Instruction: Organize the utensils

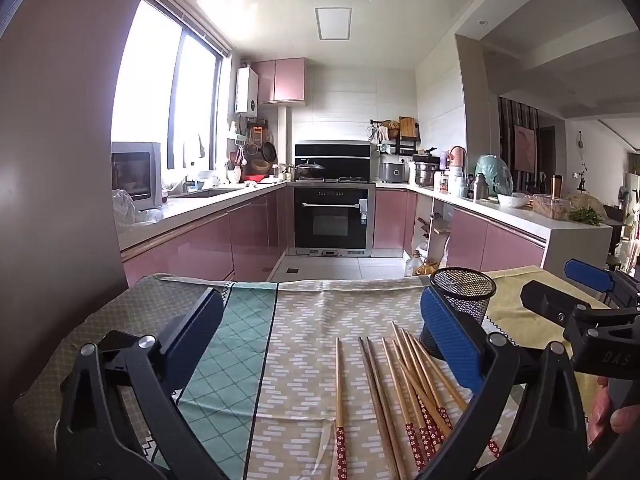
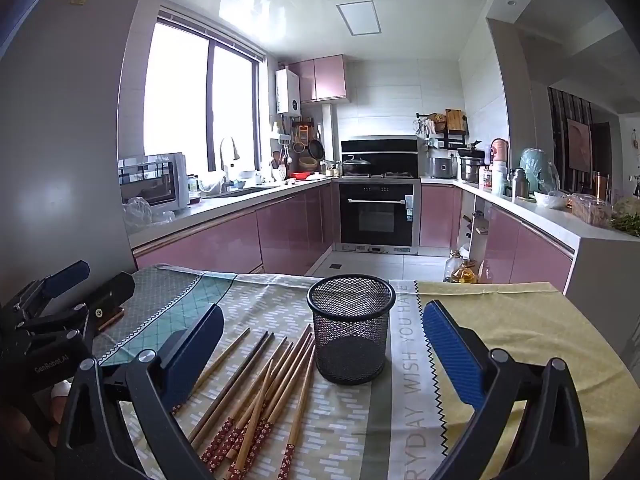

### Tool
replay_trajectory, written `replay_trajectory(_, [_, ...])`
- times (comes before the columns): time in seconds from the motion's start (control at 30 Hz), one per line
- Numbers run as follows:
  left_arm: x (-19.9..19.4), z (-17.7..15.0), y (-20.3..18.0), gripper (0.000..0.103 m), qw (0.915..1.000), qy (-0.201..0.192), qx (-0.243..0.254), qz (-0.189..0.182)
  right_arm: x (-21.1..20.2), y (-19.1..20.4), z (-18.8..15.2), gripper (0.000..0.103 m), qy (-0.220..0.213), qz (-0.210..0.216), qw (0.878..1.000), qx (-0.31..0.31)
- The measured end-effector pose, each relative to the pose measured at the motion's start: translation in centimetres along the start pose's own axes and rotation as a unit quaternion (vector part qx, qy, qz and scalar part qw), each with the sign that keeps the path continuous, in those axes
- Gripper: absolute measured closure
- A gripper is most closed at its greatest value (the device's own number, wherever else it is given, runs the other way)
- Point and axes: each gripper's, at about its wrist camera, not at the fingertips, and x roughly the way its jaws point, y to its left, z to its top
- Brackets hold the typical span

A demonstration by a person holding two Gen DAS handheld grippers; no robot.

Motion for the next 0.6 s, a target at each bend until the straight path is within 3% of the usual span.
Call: replay_trajectory(0.6, [-0.13, -0.2, 0.5, 0.006, 0.9999, -0.012, -0.005, 0.0, 0.37, -0.28, -0.56, 0.006, 0.0, 0.001, 1.0, 0.006])
